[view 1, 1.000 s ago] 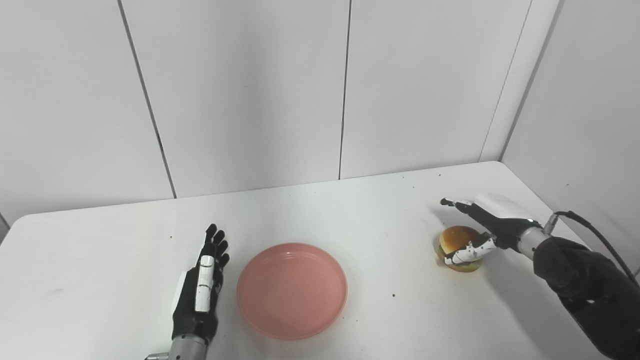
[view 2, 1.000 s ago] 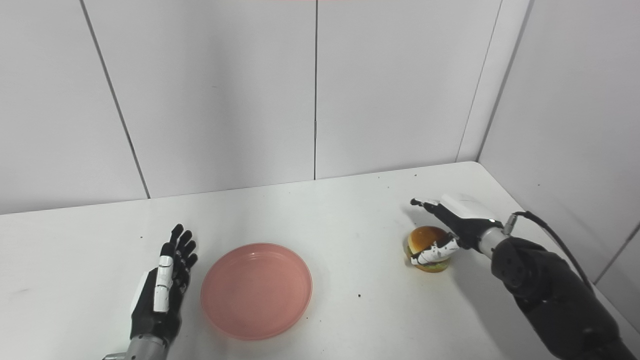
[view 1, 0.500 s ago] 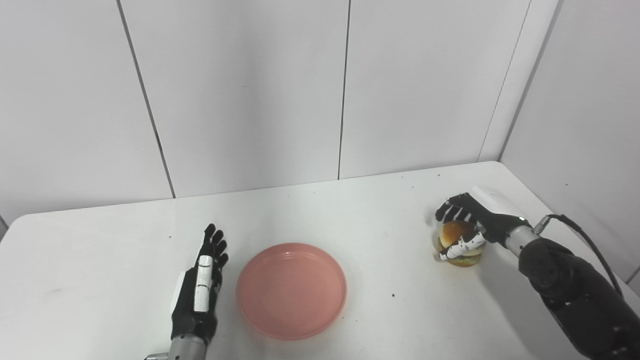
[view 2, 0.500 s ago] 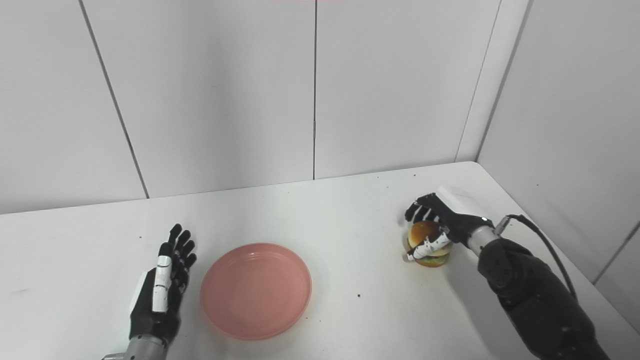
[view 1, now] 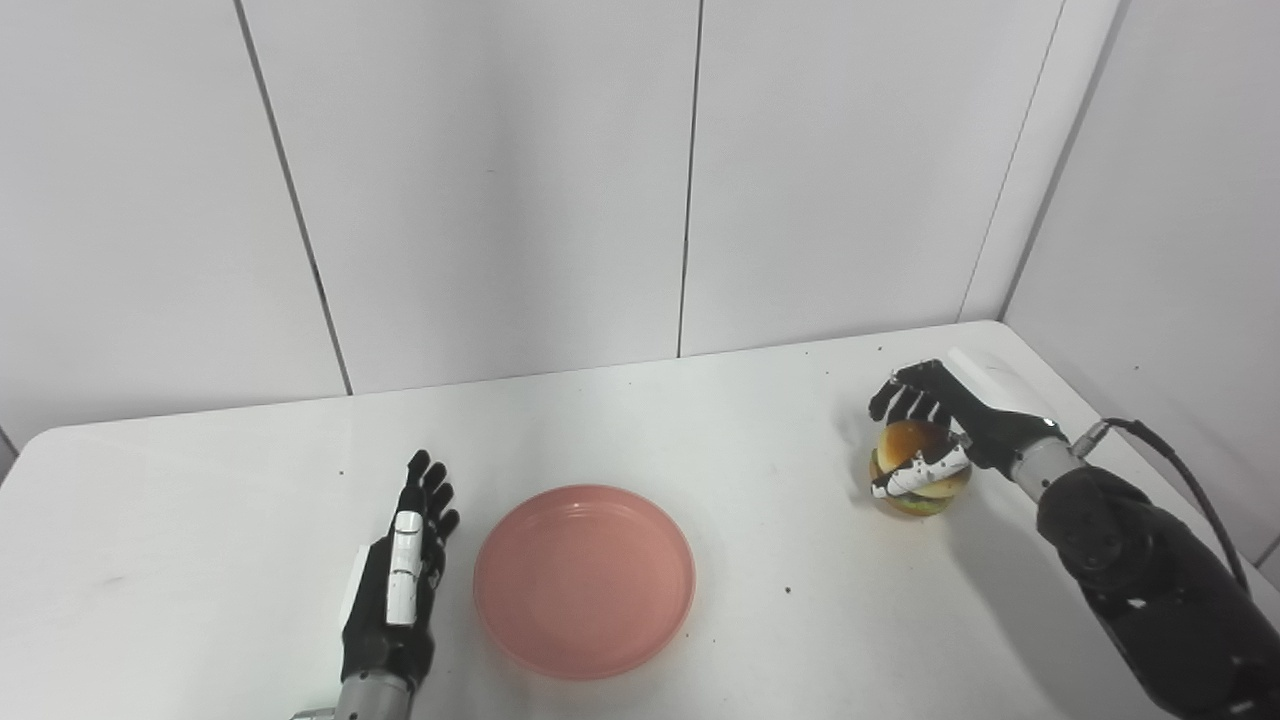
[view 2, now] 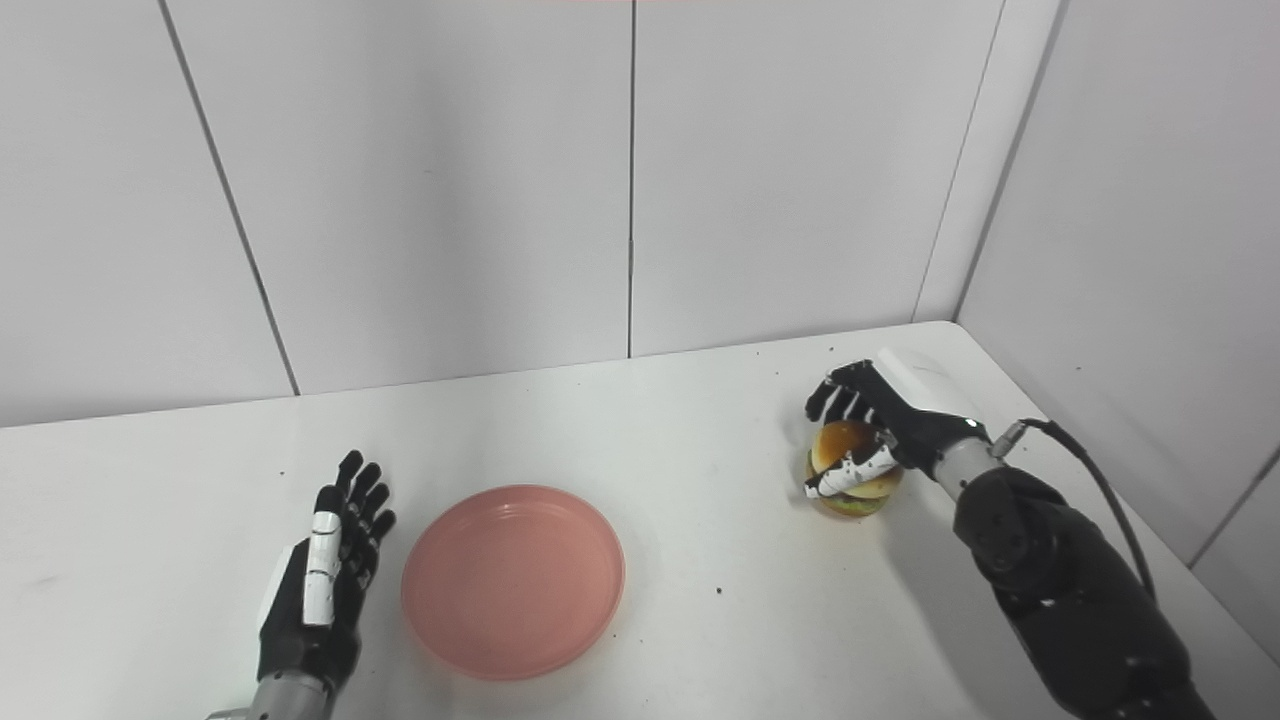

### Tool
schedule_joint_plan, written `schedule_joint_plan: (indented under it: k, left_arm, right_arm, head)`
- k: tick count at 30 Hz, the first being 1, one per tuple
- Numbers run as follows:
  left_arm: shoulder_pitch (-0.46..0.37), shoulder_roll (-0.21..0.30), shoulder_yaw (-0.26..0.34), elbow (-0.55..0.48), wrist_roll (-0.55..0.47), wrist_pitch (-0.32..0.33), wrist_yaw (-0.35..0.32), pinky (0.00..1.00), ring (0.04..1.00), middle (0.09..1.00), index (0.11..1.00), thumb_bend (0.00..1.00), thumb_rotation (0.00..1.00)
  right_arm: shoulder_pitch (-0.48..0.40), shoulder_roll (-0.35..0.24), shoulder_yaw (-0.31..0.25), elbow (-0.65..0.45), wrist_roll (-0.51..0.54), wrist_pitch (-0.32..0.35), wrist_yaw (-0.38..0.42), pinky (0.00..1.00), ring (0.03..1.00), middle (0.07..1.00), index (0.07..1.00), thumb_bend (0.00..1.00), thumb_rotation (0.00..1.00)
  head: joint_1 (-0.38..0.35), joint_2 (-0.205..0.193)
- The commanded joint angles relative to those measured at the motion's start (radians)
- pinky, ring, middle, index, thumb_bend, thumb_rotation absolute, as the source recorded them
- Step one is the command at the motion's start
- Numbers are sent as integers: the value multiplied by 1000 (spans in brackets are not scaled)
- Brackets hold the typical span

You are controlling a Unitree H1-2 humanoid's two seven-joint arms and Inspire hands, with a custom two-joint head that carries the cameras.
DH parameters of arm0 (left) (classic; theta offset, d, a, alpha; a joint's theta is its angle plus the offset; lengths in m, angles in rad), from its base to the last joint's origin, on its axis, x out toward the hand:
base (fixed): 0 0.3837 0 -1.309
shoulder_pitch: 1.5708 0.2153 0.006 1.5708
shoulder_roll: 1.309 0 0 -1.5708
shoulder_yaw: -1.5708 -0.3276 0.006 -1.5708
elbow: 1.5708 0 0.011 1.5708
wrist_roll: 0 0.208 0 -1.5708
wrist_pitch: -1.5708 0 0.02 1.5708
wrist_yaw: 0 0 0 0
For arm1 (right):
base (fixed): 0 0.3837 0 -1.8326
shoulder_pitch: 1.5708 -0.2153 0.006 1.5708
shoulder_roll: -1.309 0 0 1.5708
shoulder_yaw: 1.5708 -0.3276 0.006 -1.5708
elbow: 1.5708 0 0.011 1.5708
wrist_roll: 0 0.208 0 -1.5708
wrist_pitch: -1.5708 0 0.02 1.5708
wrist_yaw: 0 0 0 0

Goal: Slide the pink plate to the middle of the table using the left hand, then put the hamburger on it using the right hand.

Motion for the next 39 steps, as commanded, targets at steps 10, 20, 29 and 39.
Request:
schedule_joint_plan:
  k: [10, 20, 29, 39]
  left_arm:
    - [71, -21, -10, 36, 9, 23, 13, 994, 1000, 1000, 1000, 700, 1000]
    - [72, -67, -26, 27, 17, 24, 17, 847, 1000, 1000, 1000, 716, 1000]
    - [65, -96, -43, 60, 73, -30, 73, 998, 1000, 1000, 1000, 667, 1000]
    - [51, -124, -45, 105, 107, -96, 135, 1000, 1000, 1000, 1000, 691, 1000]
  right_arm:
    - [-73, 22, 1, -117, 25, -43, 13, 364, 411, 480, 530, 518, 0]
    - [-151, 74, 106, -134, 23, -122, 68, 365, 414, 479, 534, 517, 0]
    - [-223, 180, 191, -212, 28, -77, 199, 365, 413, 476, 533, 516, 0]
    - [-267, 250, 250, -144, 43, -145, 241, 334, 399, 472, 537, 514, 0]
  head:
    - [97, 9]
    - [208, 10]
    - [286, 19]
    - [342, 14]
